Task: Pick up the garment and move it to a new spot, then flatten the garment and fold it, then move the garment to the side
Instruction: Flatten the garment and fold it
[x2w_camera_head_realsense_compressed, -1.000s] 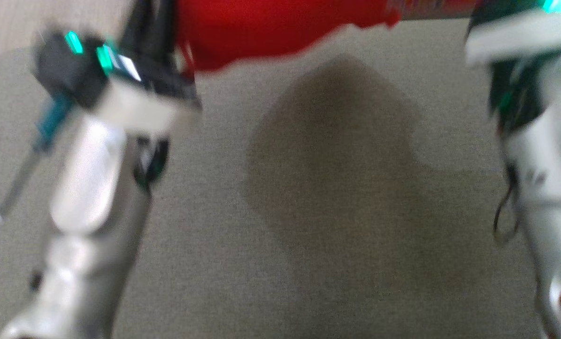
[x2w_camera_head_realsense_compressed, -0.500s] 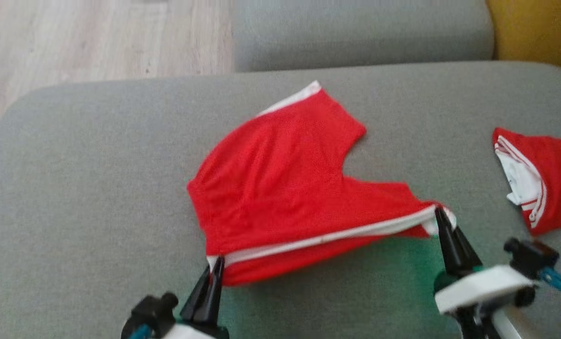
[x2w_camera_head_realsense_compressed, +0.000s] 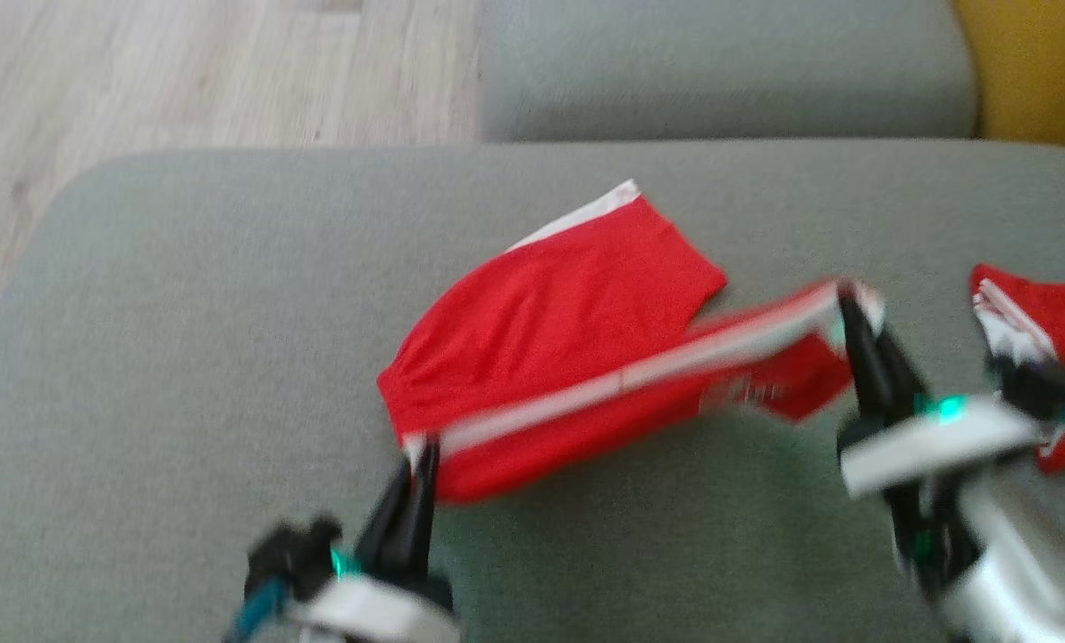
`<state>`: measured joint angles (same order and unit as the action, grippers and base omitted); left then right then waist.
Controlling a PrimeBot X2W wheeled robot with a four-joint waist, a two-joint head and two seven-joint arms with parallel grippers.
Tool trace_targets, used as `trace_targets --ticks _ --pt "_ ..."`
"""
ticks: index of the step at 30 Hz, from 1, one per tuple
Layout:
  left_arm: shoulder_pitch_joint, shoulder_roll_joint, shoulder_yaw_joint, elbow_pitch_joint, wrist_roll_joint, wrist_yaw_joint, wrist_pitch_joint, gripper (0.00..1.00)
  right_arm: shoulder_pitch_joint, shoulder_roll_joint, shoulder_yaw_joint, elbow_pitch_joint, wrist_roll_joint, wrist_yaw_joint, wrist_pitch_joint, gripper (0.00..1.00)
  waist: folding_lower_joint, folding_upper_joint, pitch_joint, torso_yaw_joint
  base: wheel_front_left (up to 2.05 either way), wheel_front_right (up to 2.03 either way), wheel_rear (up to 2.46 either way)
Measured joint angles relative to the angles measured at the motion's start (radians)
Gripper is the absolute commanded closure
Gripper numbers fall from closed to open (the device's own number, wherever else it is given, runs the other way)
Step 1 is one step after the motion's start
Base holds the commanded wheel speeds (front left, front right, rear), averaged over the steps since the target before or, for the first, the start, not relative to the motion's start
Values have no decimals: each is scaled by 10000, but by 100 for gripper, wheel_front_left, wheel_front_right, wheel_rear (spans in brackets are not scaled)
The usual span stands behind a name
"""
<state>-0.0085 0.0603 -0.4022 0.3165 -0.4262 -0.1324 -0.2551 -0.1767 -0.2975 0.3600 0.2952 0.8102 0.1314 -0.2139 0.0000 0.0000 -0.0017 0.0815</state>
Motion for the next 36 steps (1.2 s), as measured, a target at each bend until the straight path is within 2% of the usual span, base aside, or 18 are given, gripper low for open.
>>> trace_targets --ticks 4,11,16,22,23,24,25,26,27,31,36 --pt "-1499 -58 -8 10 -282 0 0 100 -1985 17 105 790 -426 0 552 100 1 0 588 231 0 0 0" --pt "-3814 -144 -151 692 -1363 2 -2 100 -4952 359 238 3055 -1302 0 1080 100 5 0 1925 844 0 0 0" --pt "-4650 -176 -261 1204 -2092 2 -2 100 -6452 506 539 4523 -1664 0 1189 100 4 0 2765 1344 0 0 0" --pt "-5575 -232 -1074 1701 -2575 2 -2 100 -7803 644 663 6218 -2209 0 1070 100 3 -1 3581 1834 0 0 0" --pt "-5709 -236 -1158 1766 -2648 2 -2 100 -7979 681 663 6485 -2259 0 1060 89 3 -1 3697 1889 0 0 0" --pt "-5835 -242 -1197 1843 -2725 2 -2 100 -8133 711 665 6744 -2320 0 988 66 3 -1 3804 1935 0 0 0" --pt "-5942 -244 -1221 1902 -2777 2 -2 100 -8271 742 675 6970 -2393 0 878 23 3 -1 3907 1974 0 0 0" --pt "-6038 -245 -1244 1946 -2788 2 -2 73 -8390 773 673 7206 -2458 0 761 0 3 -1 3991 2004 0 0 0" --pt "-6102 -247 -1269 1983 -2834 2 -4 0 -8477 828 673 7421 -2518 0 686 0 3 -1 4059 2024 0 0 0" --pt "-6170 -251 -1490 2393 -3030 2 -13 0 -8624 1016 732 8130 -2788 0 249 0 1 -1 4177 1963 0 0 0" --pt "-6000 -253 -1425 2663 -2704 102 -13 0 -8622 949 895 8625 -3227 0 -150 0 0 -1 4151 1835 0 0 0"
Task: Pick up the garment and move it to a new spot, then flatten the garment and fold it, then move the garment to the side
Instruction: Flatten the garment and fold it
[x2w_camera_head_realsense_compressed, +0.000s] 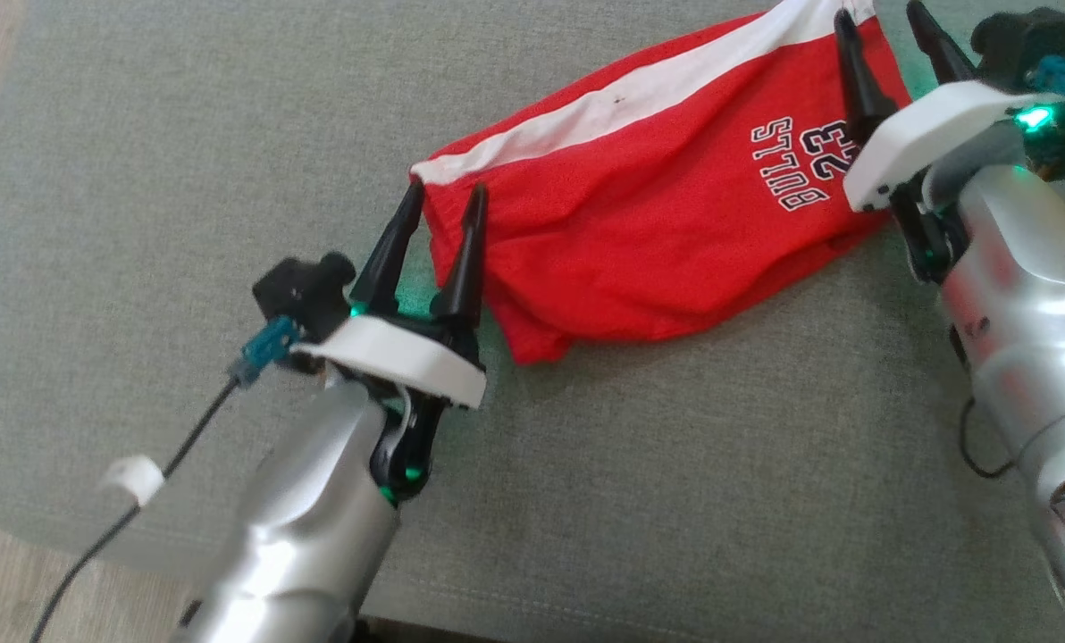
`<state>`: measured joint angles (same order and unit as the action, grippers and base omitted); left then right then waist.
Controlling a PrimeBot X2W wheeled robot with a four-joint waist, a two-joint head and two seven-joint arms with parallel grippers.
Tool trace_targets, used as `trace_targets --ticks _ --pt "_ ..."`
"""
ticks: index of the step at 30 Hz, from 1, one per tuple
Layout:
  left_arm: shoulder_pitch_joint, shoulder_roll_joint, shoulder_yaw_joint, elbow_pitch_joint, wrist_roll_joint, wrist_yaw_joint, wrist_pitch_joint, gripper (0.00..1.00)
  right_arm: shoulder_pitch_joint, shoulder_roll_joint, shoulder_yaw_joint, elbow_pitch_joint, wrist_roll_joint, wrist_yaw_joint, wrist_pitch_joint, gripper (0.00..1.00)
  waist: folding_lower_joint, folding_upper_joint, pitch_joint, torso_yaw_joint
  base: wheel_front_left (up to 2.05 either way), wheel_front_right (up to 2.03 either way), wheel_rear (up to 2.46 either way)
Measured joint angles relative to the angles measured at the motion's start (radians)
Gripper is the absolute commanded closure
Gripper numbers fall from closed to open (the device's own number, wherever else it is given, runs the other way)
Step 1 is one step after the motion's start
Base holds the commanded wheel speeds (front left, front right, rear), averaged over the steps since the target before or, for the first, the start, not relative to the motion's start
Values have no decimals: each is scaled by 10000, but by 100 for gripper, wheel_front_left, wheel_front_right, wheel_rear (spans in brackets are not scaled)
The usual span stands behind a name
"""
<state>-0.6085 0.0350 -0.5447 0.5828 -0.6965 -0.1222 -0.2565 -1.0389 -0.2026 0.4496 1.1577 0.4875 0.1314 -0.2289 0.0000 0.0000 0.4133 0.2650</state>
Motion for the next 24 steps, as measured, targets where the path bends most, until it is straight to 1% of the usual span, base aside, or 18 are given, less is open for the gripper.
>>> trace_targets --ticks 6,9,12,16,17,18,19,21,24 --pt "912 -13 414 -71 562 445 0 0 108 -380 293 564 -1062 0 -186 0 0 0 -101 -4 0 0 0" --pt "1285 -8 639 -232 675 520 0 0 310 -418 345 922 -1547 0 -190 0 0 0 -154 27 0 0 0" --pt "1481 -12 685 -451 859 533 0 0 531 -303 226 1055 -1559 0 -125 0 -1 0 -239 68 0 0 0" --pt "1693 -4 943 -669 928 610 0 0 601 -186 205 1103 -1467 0 522 0 -1 0 -382 95 0 0 0" --pt "1751 0 953 -690 963 612 0 0 674 -151 201 1087 -1409 0 679 7 -1 0 -432 94 0 0 0" --pt "1825 -2 959 -717 1047 617 0 0 727 -102 201 1072 -1335 0 809 91 -2 0 -488 92 0 0 0" --pt "1975 -6 1049 -740 1175 619 0 0 897 35 86 1058 -1047 0 899 100 -1 0 -630 76 0 0 0" --pt "2055 -6 1152 -742 1233 633 0 0 1045 84 48 1049 -913 0 892 100 -1 0 -717 59 0 0 0" --pt "2349 12 1436 -732 1499 711 0 0 1580 165 -297 1034 -506 0 485 100 -1 0 -1037 -29 0 0 0"
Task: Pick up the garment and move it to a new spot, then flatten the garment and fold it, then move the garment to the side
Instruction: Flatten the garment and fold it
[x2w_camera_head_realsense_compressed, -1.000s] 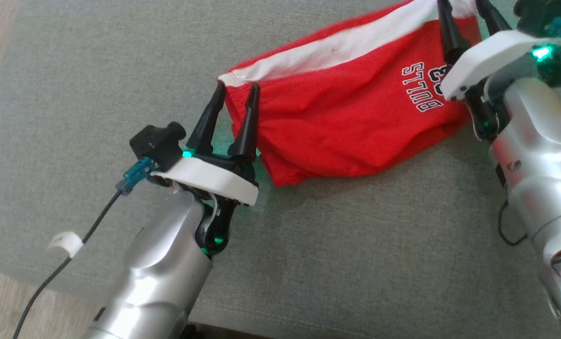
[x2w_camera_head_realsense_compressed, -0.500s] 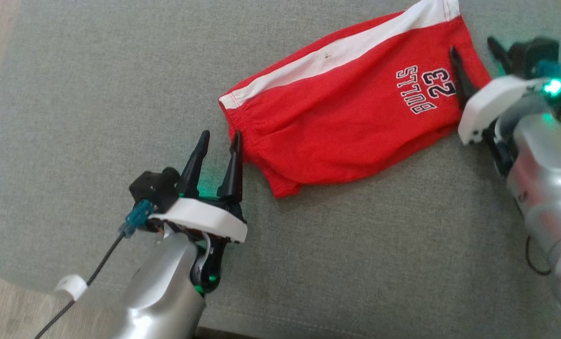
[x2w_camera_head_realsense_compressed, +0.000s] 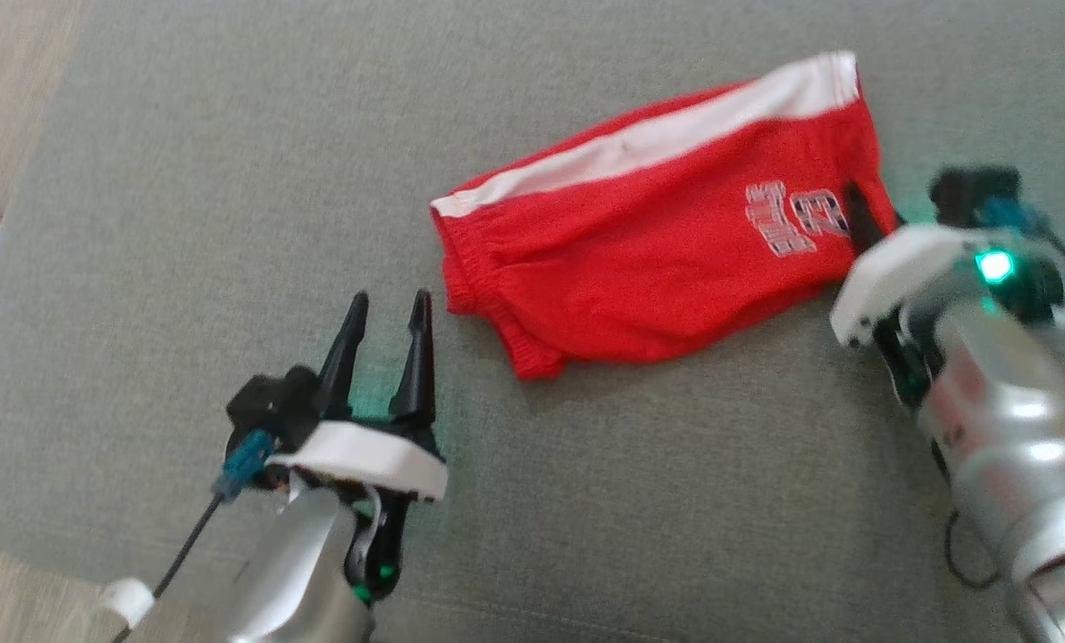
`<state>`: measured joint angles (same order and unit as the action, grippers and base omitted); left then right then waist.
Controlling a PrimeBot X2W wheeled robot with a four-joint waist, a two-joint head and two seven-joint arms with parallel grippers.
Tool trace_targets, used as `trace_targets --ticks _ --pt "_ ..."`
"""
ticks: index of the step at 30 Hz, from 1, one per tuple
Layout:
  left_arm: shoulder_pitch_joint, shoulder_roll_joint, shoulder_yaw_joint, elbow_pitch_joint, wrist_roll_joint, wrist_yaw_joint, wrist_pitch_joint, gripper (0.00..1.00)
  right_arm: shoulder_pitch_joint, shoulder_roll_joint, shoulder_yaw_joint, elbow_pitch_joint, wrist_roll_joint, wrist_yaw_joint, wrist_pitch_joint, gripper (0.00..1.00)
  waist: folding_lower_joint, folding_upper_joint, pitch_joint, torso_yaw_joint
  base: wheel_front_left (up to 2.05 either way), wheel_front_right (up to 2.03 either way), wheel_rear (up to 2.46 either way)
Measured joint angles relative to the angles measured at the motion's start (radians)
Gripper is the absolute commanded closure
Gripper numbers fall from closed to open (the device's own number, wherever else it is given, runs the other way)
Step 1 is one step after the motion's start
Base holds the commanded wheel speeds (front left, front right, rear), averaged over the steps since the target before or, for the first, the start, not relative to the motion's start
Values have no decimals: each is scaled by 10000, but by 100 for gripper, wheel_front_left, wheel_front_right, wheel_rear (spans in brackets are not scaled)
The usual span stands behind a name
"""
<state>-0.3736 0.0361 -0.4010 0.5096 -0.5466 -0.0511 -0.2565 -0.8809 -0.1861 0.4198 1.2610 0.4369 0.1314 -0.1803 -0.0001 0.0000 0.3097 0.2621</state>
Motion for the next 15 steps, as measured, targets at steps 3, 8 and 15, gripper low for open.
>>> trace_targets --ticks 3,8,15 --pt "411 -4 326 -2 474 79 0 0 688 -48 -523 54 541 0 -453 100 0 0 -396 -145 0 0 0" --pt "1293 4 909 -10 1114 111 0 0 1969 -192 -1116 -268 1254 0 -679 100 0 0 -1162 -494 0 0 0" --pt "2330 25 1197 -81 1446 67 0 0 3468 -558 -1457 -1801 1434 0 -677 100 0 0 -1925 -1084 0 0 0"
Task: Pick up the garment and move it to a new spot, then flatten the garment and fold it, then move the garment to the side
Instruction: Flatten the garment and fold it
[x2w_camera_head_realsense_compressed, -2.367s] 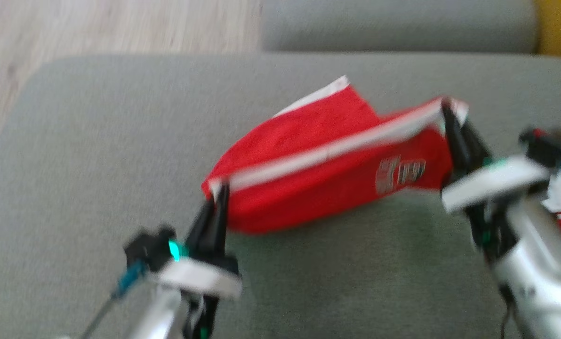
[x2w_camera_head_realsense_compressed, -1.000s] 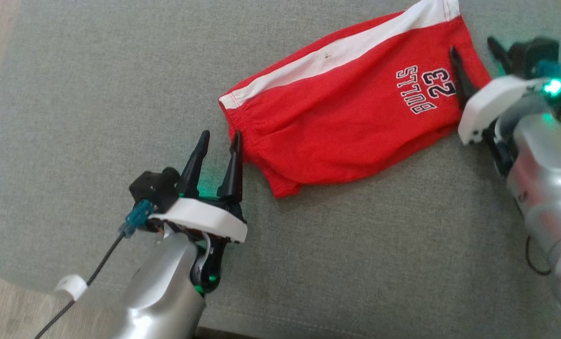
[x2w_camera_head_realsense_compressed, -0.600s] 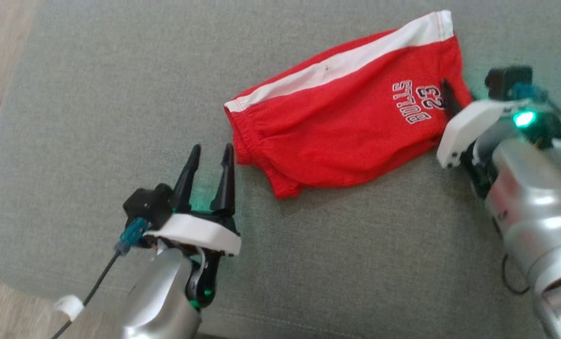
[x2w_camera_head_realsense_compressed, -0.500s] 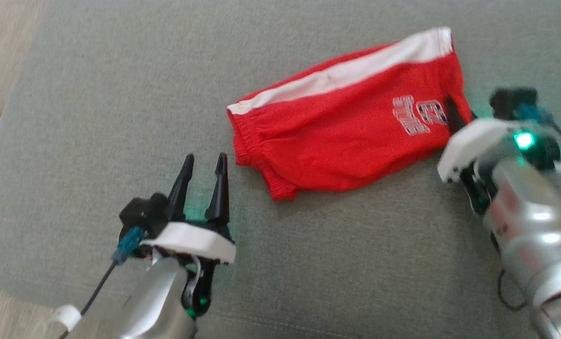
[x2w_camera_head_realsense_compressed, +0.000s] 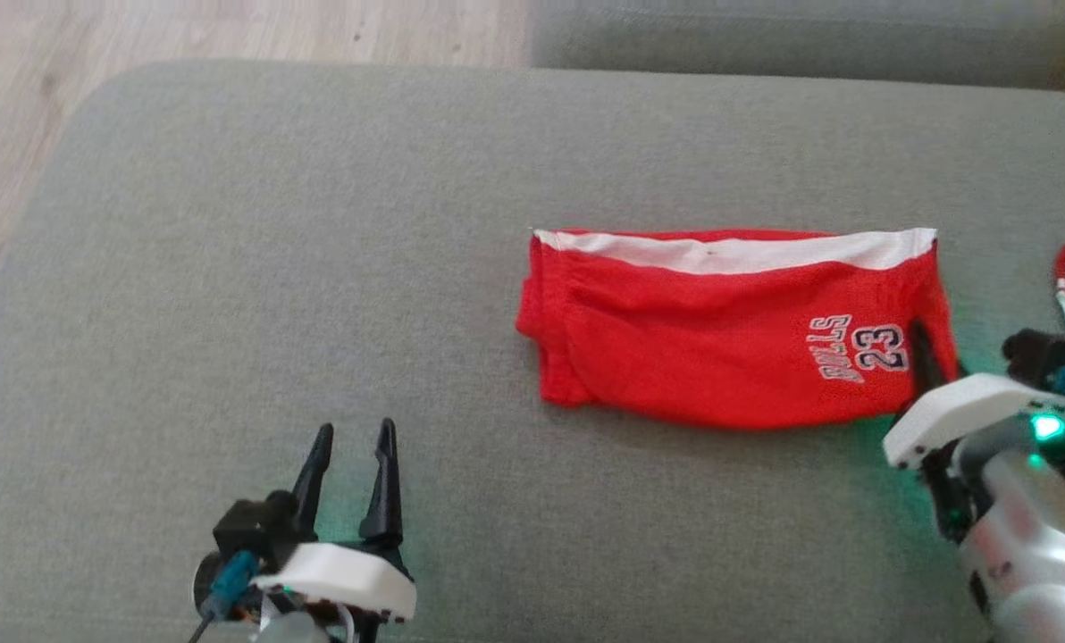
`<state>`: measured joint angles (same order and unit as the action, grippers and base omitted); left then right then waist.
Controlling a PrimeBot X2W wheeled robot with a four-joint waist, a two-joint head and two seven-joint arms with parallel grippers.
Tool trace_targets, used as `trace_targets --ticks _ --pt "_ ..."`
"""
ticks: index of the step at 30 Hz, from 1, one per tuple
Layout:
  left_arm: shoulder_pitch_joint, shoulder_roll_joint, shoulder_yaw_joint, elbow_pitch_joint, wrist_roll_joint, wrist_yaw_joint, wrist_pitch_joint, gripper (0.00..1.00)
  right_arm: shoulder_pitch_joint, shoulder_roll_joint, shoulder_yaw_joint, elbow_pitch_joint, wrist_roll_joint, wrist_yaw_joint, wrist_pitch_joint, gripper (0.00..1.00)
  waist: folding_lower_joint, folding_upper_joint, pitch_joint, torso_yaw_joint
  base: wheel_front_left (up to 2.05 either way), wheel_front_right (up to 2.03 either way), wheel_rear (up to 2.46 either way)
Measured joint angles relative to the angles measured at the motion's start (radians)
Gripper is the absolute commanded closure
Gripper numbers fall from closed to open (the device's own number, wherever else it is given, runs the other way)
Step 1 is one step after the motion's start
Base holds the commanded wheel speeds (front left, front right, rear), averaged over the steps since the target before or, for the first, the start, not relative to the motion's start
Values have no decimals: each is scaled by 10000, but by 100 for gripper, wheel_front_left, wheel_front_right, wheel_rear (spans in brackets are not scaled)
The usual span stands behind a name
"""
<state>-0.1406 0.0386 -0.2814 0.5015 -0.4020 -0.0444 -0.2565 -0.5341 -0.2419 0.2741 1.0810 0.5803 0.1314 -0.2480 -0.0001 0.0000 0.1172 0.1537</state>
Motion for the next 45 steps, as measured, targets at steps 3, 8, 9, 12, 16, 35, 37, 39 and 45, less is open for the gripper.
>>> trace_targets --ticks 3,8,9,12,16,35,37,39,45 --pt "108 0 -17 -15 0 -10 0 0 127 -82 -307 -978 -307 0 0 100 -1 0 -158 -96 0 0 0" --pt "113 2 -234 38 -2 -100 0 0 114 602 -161 -2351 -784 0 -2 100 1 0 -242 175 0 0 0" --pt "116 4 -316 44 -2 -102 0 0 102 828 19 -2527 -842 0 -4 100 1 0 -260 266 0 0 0" --pt "137 8 -491 69 -6 -98 0 0 5 1404 765 -2824 -886 0 -13 100 1 0 -304 595 0 0 0" --pt "188 19 -604 136 -42 -84 0 0 -294 1682 1810 -2698 -679 0 138 100 1 0 -357 1129 0 0 0" --pt "303 46 102 -301 892 291 0 0 1201 1580 846 -4077 -920 0 -4 0 1 0 -531 504 0 0 0" --pt "303 48 230 -408 1129 376 0 0 1685 1586 -98 -4345 -1605 0 -15 0 1 0 -565 245 0 0 0" --pt "305 50 286 -537 1373 458 0 0 2237 1628 -903 -4539 -2249 0 -15 0 1 0 -604 19 0 0 0" --pt "587 44 466 -736 2075 719 0 0 3296 1781 -2368 -4984 -3427 0 -15 0 1 0 -809 -393 0 0 0"
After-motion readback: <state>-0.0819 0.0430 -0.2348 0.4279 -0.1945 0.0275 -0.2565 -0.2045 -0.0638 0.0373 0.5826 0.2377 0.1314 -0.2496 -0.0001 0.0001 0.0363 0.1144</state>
